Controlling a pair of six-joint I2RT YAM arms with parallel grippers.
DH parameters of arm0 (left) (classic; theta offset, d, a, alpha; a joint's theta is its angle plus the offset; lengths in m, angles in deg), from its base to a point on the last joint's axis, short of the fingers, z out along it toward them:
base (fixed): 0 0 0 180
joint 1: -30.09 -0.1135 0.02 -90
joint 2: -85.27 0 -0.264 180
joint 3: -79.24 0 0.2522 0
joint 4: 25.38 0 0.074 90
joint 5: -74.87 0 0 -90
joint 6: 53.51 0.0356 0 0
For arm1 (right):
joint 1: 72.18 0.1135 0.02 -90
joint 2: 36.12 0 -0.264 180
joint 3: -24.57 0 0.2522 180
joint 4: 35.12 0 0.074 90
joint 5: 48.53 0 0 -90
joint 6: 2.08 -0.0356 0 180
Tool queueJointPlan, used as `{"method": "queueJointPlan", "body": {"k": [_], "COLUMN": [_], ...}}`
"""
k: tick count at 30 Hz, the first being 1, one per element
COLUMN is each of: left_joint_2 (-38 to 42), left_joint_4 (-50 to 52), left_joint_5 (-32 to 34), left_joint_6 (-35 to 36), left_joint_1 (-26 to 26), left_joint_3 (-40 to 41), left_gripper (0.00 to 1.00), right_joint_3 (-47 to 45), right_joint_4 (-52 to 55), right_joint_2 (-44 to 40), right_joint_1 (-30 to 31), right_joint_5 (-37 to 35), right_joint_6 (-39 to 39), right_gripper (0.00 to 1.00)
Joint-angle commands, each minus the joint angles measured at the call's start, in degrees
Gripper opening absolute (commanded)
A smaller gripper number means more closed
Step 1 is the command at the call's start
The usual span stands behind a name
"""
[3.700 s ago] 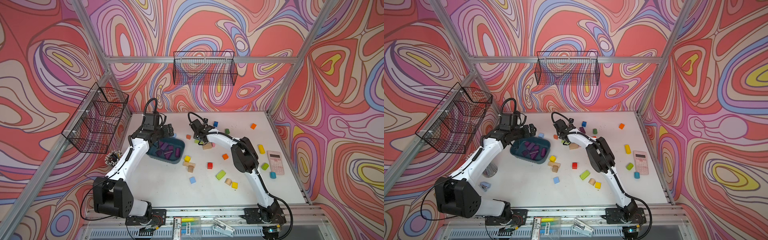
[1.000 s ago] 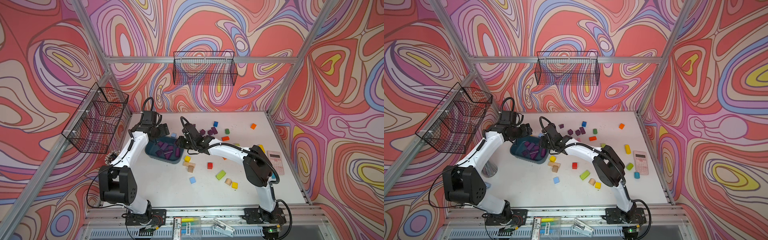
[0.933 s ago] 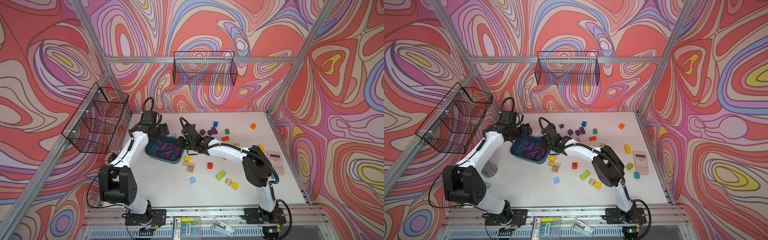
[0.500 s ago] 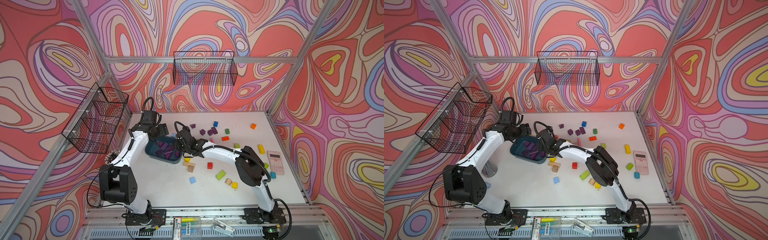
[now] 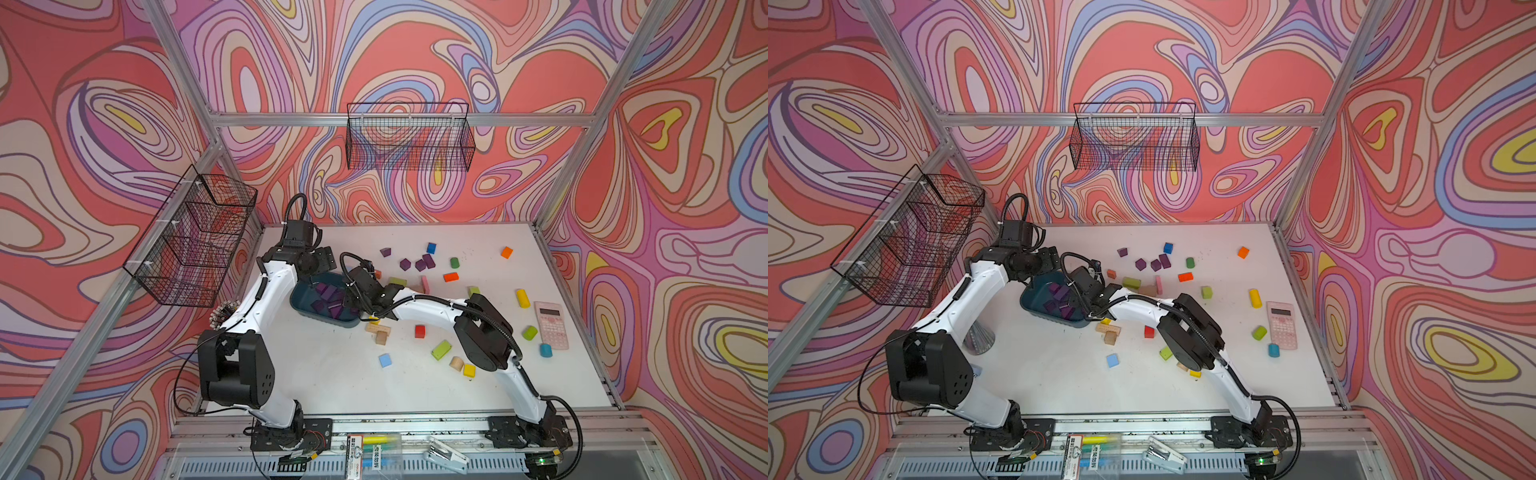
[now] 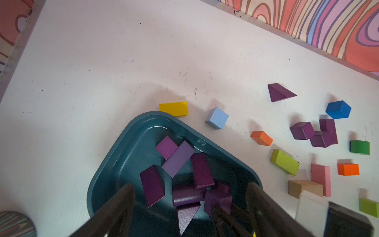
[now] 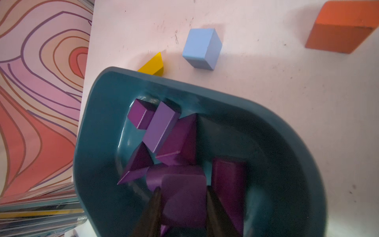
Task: Pick purple bricks into the storage bin
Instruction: Place the building block in the storage box.
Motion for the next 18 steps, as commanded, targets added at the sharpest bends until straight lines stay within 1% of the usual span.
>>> {"method": "queueJointPlan", "body": {"k": [1, 7, 12, 18], "left_joint_2": [-0.2, -2.2, -1.8, -1.5], "left_joint_4": [1.5, 3.4, 3.2, 2.8], "left_joint_5": [0.4, -0.2, 0.2, 0.1], "left_joint_6": [-1.4, -1.7, -1.4, -1.4], "left_joint_1": [-0.3, -0.3, -0.3, -0.3], "left_joint_3": [-0.7, -2.5, -2.2, -1.7], "left_gripper": [0.89, 0.88, 0.88, 0.88], "right_joint_3": [1.3, 3.8, 4.0, 1.1], "right_joint_4": [-0.9, -0.3, 0.2, -0.6], "right_joint_2": [2.4, 4.8, 4.1, 0.6], "right_joint_1": [0.3, 0.3, 0.4, 0.5], "right_joint_5": [-1.3, -0.3, -0.6, -1.1], "right_joint_6": [-1.9, -2.6, -2.1, -1.6], "right_gripper": [0.25, 0.28, 0.32, 0.49]}}
